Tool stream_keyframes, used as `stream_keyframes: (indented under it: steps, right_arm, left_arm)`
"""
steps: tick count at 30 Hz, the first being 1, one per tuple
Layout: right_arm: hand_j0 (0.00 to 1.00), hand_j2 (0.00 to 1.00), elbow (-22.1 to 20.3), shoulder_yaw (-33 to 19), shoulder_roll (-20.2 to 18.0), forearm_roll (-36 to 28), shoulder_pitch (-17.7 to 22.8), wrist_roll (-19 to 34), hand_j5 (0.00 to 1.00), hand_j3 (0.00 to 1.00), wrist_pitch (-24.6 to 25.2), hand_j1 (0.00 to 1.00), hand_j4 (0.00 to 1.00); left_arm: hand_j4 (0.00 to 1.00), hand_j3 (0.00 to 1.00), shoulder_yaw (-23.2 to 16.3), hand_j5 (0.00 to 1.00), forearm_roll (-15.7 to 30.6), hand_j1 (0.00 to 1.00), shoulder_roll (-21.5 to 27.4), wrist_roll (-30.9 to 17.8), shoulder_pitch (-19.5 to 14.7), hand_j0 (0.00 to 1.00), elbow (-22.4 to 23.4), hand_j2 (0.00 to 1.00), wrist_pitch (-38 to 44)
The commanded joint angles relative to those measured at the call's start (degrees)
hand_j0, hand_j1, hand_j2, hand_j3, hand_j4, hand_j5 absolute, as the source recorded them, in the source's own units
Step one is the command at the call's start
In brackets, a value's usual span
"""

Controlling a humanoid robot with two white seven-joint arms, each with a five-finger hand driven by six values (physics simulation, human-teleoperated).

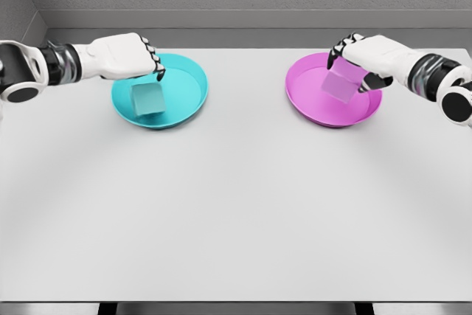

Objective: Place the blocks in the corresponding plates according to their colors

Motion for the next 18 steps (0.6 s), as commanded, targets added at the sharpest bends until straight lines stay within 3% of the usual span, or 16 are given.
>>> stream_keyframes:
  steps: [1, 4, 6, 7, 8, 9, 13, 18]
  right_arm:
    - [0.39, 0.39, 1.3, 0.9, 1.0, -0.1, 0.0, -0.1, 0.39, 0.39, 0.7, 0.39, 0.39]
    - [0.39, 0.39, 3.7, 2.1, 2.5, -0.1, -1.2, -0.2, 0.39, 0.39, 0.7, 0.39, 0.39]
    - [0.40, 0.40, 4.6, 2.4, 2.6, -0.1, -1.4, -0.3, 0.40, 0.40, 0.7, 0.40, 0.40]
    - [0.45, 0.45, 4.7, 2.4, 2.6, -0.1, -1.4, -0.4, 0.45, 0.45, 0.7, 0.45, 0.45]
    - [0.76, 0.76, 4.9, 2.4, 2.6, -0.2, -1.4, -0.6, 0.76, 0.76, 1.0, 0.76, 0.76]
    - [1.00, 1.00, 4.7, 2.4, 2.7, -0.3, -1.5, -0.6, 1.00, 1.00, 3.4, 1.00, 1.00]
    - [1.00, 1.00, 4.7, 2.4, 2.6, -0.3, -1.5, -0.6, 1.00, 1.00, 3.5, 1.00, 1.00]
    - [1.00, 1.00, 4.4, 2.4, 2.3, -0.2, -1.5, -0.6, 1.00, 1.00, 3.1, 1.00, 1.00]
  left_arm:
    - [1.00, 1.00, 1.5, 1.00, 2.5, 1.00, -0.5, 0.3, 0.0, 1.00, 1.4, 1.00, 0.1]
    - [1.00, 1.00, 1.7, 1.00, 4.6, 1.00, 0.3, 0.3, -1.1, 1.00, 1.4, 1.00, 0.1]
    - [1.00, 1.00, 2.0, 1.00, 9.6, 1.00, 3.5, 0.3, -1.0, 1.00, 0.7, 1.00, 0.1]
    - [1.00, 1.00, 2.0, 1.00, 12.3, 1.00, 5.2, 0.4, -0.4, 1.00, 0.1, 1.00, 0.1]
    - [1.00, 1.00, 2.0, 1.00, 14.5, 1.00, 7.7, 0.4, -0.1, 1.00, -1.2, 1.00, 0.1]
    - [1.00, 1.00, 1.8, 1.00, 16.9, 1.00, 11.1, 0.4, 0.1, 1.00, -4.2, 1.00, 0.1]
    - [1.00, 1.00, 1.9, 1.00, 24.6, 1.00, 19.8, 0.4, 5.0, 1.00, -12.9, 1.00, 0.1]
    - [1.00, 1.00, 2.2, 1.00, 32.9, 1.00, 24.0, 0.4, 8.6, 1.00, -14.5, 1.00, 0.1]
